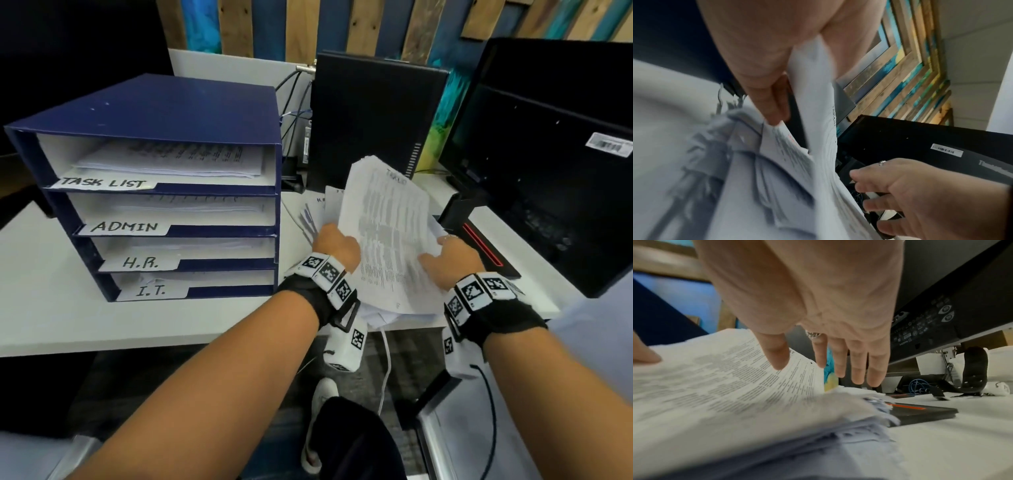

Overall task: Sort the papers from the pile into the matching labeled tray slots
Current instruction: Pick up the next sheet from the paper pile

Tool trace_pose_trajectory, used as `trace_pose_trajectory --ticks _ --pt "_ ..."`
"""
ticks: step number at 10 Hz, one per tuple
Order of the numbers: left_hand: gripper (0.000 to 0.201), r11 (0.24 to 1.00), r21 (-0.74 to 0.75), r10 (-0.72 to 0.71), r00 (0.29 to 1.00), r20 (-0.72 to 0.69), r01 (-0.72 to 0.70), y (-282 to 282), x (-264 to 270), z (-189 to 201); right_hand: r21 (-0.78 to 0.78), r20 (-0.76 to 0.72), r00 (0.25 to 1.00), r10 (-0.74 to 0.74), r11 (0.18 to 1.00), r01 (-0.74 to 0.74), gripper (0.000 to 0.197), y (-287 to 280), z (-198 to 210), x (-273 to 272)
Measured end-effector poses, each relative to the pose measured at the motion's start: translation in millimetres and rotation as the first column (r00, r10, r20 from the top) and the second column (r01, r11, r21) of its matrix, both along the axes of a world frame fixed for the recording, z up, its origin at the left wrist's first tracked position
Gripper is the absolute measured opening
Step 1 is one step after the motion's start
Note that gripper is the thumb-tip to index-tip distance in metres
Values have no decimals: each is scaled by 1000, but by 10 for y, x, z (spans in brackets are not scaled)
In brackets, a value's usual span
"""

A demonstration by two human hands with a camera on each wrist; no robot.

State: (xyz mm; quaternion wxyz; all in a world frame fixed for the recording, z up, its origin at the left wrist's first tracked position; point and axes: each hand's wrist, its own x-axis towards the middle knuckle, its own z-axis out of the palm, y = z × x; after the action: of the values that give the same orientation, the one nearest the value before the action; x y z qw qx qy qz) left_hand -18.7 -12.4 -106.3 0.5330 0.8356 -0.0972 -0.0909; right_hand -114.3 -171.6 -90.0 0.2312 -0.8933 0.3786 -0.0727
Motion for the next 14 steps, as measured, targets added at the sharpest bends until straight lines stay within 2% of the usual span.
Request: trace_pose_trajectory --ticks 1,2,3,4,5,6,7,9,11,12,13,14 --pt "29 982 149 -102 991 -83 113 -180 10 27 -30 -182 982 42 998 -48 50 -57 -19 73" --pt "11 976 142 -147 980 -134 165 -275 55 64 -97 -304 948 94 987 -129 52 -89 -74 111" --pt "22 978 170 -105 991 -84 118 -309 148 92 -133 -321 941 106 979 -156 51 -132 -124 152" --pt "40 982 184 -16 983 -183 50 -337 147 164 -159 -327 937 125 970 -185 52 -153 -153 167" --pt "36 948 302 -59 989 -139 99 -296 168 163 -163 -312 938 152 964 -210 50 -168 -145 159" --pt "31 997 69 44 997 -63 -39 -182 226 -9 -133 -233 961 151 974 -185 61 -170 -120 138" --pt "20 996 84 27 997 -68 -22 -76 175 -16 -80 -143 979 143 985 -156 66 -157 -96 116" --pt "28 999 27 43 999 7 -43 310 -28 -147 -13 -13 991 136 991 -136 69 -59 1 85" --pt "25 980 -197 0 1000 -1 0 717 -246 -182 102 154 979 132 983 -149 87 95 -14 74" --pt "23 976 -216 -4 1000 -10 2 921 -366 -157 231 285 952 112 956 -181 100 217 -15 34" --pt "26 970 -242 -17 1000 -26 10 1139 -436 -147 290 411 909 69 935 -203 85 301 35 -87" --pt "27 968 -245 -72 997 -31 62 1395 -523 -138 262 529 843 97 926 -271 33 445 72 -303"
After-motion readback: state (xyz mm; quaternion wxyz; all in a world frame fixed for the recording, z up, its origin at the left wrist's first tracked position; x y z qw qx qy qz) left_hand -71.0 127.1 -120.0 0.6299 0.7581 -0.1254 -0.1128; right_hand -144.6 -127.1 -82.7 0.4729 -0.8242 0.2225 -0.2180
